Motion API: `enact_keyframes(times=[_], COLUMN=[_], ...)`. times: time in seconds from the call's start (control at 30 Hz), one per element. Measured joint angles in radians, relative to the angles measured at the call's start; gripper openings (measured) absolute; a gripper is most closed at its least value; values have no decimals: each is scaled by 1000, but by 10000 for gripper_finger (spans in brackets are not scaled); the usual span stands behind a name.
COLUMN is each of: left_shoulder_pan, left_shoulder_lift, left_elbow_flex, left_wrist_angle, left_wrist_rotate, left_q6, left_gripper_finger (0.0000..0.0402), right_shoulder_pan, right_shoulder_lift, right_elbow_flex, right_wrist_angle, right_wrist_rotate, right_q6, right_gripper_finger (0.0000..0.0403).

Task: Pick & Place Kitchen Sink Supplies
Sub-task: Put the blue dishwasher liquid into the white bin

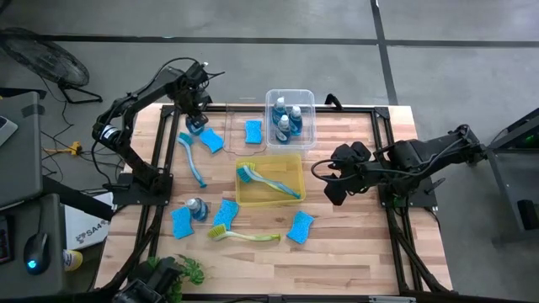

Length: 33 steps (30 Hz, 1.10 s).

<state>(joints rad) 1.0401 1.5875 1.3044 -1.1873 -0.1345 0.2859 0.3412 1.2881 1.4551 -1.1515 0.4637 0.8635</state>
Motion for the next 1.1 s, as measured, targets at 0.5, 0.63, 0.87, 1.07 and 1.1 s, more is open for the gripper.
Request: enact_keyframes(times=[0.5, 0.63, 0.87, 1.07, 1.1], left_shoulder_pan=[0, -2, -83, -213, -238], left_shoulder_lift=[-1, -2, -3, -3, -3], left_elbow_flex=[156, 213, 329, 442, 460], left_wrist_angle=[-148, -194, -242, -264, -267], left_wrist_rotate=[47, 69, 80, 80, 80], left_q6=[-1, -2, -3, -28, -32], left_gripper_finger=[172, 172, 172, 172, 172], right_shoulder_pan=[0, 1, 73, 97, 95], right_shoulder_lift=[0, 0, 0, -1, -1], right_elbow_flex=[0, 0, 0, -13, -25], right_wrist_angle=[-6, -12, -11, 5, 19], right_wrist_rotate=[0, 26, 189, 236, 234], right_q6=[0, -2, 0, -4, -14], right_gripper_finger=[200, 200, 200, 200, 200])
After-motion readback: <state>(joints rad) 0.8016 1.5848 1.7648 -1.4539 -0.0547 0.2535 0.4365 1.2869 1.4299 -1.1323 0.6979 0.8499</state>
